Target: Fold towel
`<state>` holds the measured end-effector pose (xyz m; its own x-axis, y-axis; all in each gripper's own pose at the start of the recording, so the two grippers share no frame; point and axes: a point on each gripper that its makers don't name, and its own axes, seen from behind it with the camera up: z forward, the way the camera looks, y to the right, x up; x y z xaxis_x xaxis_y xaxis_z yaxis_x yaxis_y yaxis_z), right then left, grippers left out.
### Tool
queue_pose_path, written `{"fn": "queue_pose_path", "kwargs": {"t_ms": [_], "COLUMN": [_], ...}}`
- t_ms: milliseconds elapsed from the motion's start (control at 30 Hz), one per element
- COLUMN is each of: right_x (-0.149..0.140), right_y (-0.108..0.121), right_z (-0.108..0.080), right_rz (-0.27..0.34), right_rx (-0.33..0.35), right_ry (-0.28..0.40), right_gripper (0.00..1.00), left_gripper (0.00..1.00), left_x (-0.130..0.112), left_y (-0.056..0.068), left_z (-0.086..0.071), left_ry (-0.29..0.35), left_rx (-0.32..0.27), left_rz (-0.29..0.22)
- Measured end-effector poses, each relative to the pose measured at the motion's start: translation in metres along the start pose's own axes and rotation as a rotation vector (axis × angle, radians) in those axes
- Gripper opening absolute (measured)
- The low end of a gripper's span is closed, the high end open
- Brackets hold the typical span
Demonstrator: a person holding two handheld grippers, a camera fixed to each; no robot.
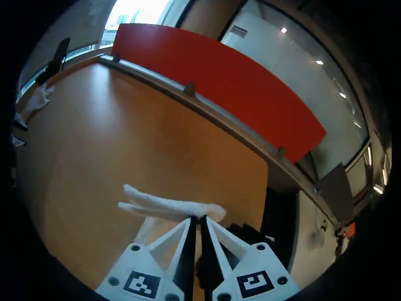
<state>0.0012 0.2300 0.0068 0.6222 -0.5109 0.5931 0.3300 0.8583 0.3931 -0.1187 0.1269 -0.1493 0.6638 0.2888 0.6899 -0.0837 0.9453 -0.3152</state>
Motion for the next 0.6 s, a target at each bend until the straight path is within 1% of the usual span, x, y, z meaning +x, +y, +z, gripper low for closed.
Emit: {"fn": "queue_pose_path", "kwargs": {"t_ms": [300, 600], "right_x": [-0.046, -0.07], "right_y": [-0.004, -0.006], "right_z": [-0.003, -0.009], "right_rz": [0.027, 0.067], "right_rx": [-0.001, 0.001], "right_ry": [-0.064, -0.081], "right_gripper": [0.06, 0.06], "left_gripper": [0.81, 0.81], "left_x": [-0.003, -0.006], "left_y": [-0.001, -0.002], "left_z": [-0.002, -0.004], "left_ry": [-0.006, -0.011], "left_rx": [0.0, 0.006], "left_rz": [0.003, 0.011]}}
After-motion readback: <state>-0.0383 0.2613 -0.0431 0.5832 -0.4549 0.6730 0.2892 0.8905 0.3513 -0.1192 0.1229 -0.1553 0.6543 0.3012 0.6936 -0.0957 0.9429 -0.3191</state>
